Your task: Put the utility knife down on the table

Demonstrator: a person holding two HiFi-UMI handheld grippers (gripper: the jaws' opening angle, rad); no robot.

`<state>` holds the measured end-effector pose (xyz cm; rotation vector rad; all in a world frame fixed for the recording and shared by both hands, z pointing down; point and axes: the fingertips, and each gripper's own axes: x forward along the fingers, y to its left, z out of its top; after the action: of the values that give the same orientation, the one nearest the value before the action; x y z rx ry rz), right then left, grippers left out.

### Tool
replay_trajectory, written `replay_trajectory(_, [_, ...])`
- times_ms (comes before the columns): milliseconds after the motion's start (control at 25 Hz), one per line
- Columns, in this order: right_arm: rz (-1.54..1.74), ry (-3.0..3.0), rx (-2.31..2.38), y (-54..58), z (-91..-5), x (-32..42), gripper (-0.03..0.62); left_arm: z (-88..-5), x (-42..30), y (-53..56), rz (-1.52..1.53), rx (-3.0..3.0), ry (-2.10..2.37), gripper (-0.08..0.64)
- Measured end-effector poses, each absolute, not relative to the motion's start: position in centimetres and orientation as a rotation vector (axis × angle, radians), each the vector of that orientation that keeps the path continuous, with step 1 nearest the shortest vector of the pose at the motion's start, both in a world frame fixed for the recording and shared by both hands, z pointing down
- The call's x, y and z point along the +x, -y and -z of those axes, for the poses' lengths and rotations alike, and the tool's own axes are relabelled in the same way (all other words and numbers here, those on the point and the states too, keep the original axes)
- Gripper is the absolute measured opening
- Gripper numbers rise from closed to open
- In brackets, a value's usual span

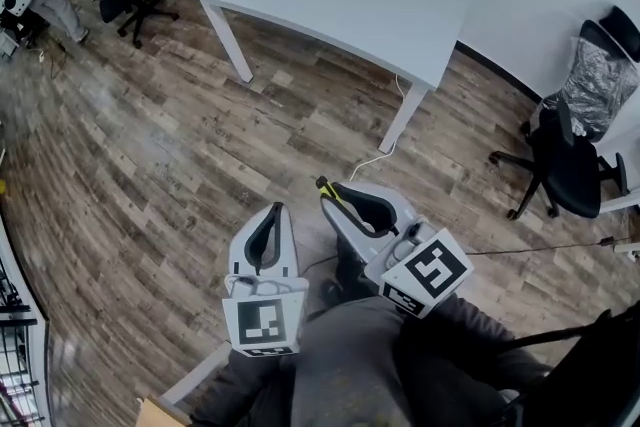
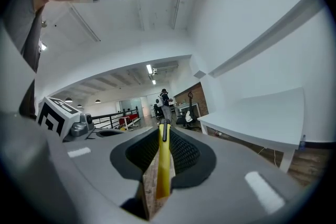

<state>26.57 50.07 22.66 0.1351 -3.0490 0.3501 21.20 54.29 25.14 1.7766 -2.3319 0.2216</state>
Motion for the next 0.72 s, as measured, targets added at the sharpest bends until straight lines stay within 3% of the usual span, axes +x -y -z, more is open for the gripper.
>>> replay_trajectory(720, [-0.374,3.060,0.056,-37.7,-21.5,21.6,0.063,-23.9,16.6,-41.2,-0.260,1.749,2.346,0.002])
